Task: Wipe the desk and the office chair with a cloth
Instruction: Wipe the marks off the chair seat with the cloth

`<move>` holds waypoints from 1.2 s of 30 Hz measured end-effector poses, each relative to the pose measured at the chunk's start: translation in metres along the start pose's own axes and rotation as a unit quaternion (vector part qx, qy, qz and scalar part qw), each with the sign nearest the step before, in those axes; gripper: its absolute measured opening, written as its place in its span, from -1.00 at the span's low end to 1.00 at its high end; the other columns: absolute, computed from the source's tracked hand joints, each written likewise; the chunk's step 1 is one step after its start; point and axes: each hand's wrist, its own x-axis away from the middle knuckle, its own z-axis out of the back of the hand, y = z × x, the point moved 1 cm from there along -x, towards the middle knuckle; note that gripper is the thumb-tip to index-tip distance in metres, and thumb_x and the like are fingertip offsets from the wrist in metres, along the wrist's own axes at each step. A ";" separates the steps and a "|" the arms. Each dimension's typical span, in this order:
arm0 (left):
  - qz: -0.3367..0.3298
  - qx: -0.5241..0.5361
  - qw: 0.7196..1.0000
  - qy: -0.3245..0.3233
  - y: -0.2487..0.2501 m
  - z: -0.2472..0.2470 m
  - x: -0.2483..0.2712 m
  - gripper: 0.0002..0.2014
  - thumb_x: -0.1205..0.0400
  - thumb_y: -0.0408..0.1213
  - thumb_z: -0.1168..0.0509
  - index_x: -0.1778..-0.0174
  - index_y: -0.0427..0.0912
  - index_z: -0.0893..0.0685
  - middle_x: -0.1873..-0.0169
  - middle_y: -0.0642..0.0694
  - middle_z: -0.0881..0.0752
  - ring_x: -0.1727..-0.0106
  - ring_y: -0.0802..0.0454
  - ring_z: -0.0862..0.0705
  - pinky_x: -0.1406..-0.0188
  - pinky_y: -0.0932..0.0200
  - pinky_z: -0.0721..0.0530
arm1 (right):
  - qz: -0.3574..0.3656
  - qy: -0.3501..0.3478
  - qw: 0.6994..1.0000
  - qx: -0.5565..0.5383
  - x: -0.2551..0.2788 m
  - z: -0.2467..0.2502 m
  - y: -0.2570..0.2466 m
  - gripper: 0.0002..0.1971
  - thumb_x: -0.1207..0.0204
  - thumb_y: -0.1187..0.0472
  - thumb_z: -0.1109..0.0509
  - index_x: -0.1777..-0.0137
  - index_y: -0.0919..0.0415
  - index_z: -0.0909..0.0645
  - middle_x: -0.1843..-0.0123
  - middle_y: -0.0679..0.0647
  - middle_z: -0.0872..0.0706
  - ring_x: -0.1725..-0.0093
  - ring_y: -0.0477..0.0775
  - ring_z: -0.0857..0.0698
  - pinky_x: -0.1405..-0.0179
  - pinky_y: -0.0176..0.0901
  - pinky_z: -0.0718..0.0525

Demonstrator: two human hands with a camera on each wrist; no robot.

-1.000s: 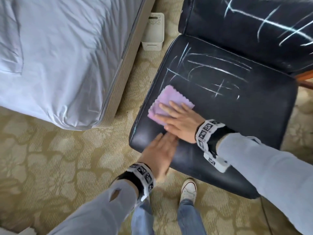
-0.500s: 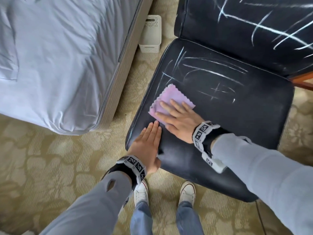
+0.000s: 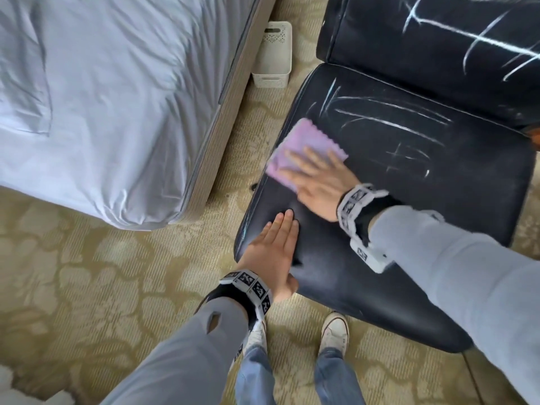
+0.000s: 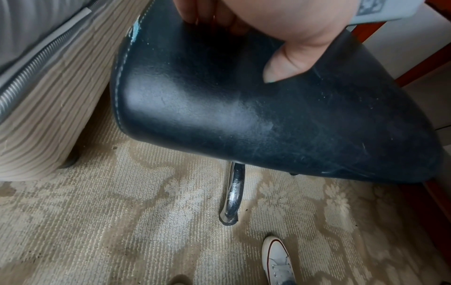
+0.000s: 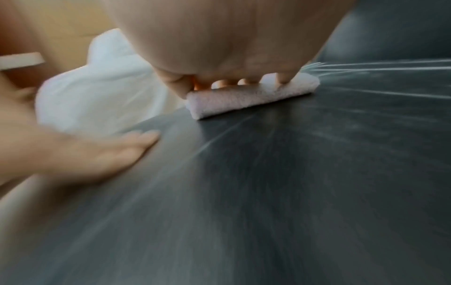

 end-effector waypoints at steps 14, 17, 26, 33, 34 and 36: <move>-0.027 0.050 0.998 -0.008 -0.008 0.005 0.004 0.03 -0.60 0.01 -0.31 -0.77 -0.28 0.24 -0.76 -0.20 0.28 -0.78 -0.08 0.25 -0.76 0.03 0.23 | 0.088 -0.072 0.993 -0.018 0.024 -0.011 -0.018 -0.41 -0.74 -0.04 0.11 -0.69 -0.38 0.27 -0.72 -0.23 0.43 -0.71 0.09 0.41 -0.69 0.27 0.25; -0.024 0.058 0.998 -0.012 -0.006 0.004 0.005 0.05 -0.59 0.01 -0.30 -0.76 -0.26 0.29 -0.73 -0.19 0.39 -0.77 -0.07 0.32 -0.76 0.01 0.24 | 0.002 -0.033 0.999 0.010 -0.015 0.016 0.011 -0.38 -0.75 0.02 0.03 -0.72 -0.30 0.23 -0.77 -0.14 0.30 -0.75 0.16 0.25 -0.69 0.29 0.12; -0.001 0.035 0.999 -0.009 -0.004 0.017 0.000 -0.10 -0.65 -0.16 -0.21 -0.76 -0.28 0.22 -0.69 -0.17 0.40 -0.78 -0.10 0.26 -0.75 0.00 0.27 | -0.063 -0.058 0.994 -0.063 -0.032 0.032 0.031 -0.37 -0.72 -0.04 0.06 -0.72 -0.23 0.25 -0.75 -0.11 0.38 -0.74 0.16 0.28 -0.66 0.37 0.15; 0.091 0.030 0.995 -0.014 0.009 0.056 -0.048 -0.16 -0.74 -0.08 -0.13 -0.74 -0.38 0.22 -0.74 -0.36 0.22 -0.78 -0.21 0.19 -0.77 -0.01 0.10 | 0.066 -0.112 0.992 0.004 0.002 0.013 0.039 -0.40 -0.76 -0.04 0.13 -0.70 -0.27 0.34 -0.72 -0.13 0.46 -0.73 0.13 0.35 -0.67 0.32 0.20; 0.100 0.028 0.994 -0.019 0.011 0.058 -0.052 -0.18 -0.74 -0.06 -0.12 -0.75 -0.39 0.19 -0.75 -0.37 0.18 -0.78 -0.22 0.14 -0.77 -0.01 0.03 | 0.068 -0.109 0.992 0.009 -0.004 0.015 0.045 -0.41 -0.77 -0.03 0.14 -0.69 -0.30 0.34 -0.72 -0.16 0.45 -0.73 0.10 0.35 -0.68 0.30 0.21; 0.104 0.023 0.994 -0.022 0.014 0.061 -0.056 -0.18 -0.74 -0.05 -0.12 -0.75 -0.39 0.14 -0.75 -0.38 0.15 -0.78 -0.23 0.10 -0.75 -0.01 -0.05 | 0.038 -0.097 0.995 -0.001 -0.025 0.025 0.059 -0.40 -0.76 -0.01 0.12 -0.68 -0.33 0.34 -0.73 -0.19 0.41 -0.73 0.07 0.33 -0.69 0.27 0.20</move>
